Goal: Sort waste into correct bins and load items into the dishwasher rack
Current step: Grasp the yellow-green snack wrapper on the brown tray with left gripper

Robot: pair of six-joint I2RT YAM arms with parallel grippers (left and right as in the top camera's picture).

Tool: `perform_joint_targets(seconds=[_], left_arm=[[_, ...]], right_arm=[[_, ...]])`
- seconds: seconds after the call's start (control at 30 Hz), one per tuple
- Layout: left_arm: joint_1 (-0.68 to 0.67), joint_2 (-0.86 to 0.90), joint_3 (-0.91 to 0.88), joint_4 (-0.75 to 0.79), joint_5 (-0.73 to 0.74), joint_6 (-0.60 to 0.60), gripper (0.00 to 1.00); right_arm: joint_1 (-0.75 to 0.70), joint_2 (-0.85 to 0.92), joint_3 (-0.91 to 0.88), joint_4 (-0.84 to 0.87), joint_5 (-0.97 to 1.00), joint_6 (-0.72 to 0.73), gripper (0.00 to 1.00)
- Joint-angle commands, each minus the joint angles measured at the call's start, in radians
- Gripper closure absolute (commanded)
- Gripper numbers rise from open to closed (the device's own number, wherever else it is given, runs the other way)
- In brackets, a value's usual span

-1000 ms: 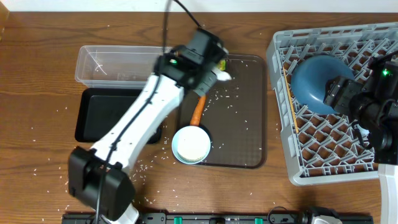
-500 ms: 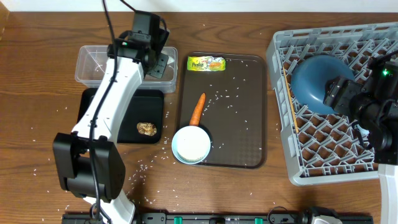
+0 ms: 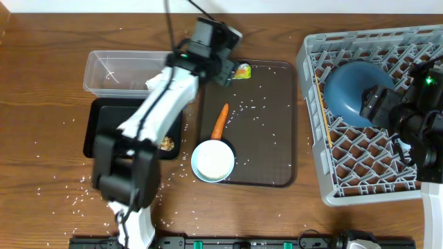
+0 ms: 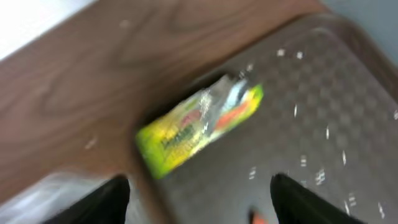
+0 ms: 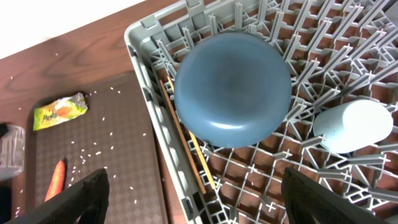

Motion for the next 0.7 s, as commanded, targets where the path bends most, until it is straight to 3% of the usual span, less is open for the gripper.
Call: perform_joint_targets(seconds=[0.0,0.3,0.37,0.5,0.67], left_arm=[[-0.02,0.109,-0.005,0.069,0.014,0.017,0.23],[-0.064,0.257,-0.005,0.262,0.069,0.017,0.18],[-0.064,0.264,-0.005,0.28,0.07,0.017,0.34],[-0.064,0.257,-0.004,0.28,0.074,0.003,0.91],[-0.064,0.167,-0.004,0.17,0.09,-0.01,0.94]], right_arm=[[-0.009,0.002,0.003,0.002,0.003,-0.013,0.18],[-0.008,0.003,0.003,-0.014,0.002,-0.013,0.18],[-0.008,0.004,0.003,-0.024,0.003,-0.013,0.18],[-0.008,0.004,0.003,-0.036,0.003,-0.013,0.19],[-0.009,0.003,0.003,-0.035,0.003,-0.013,0.18]])
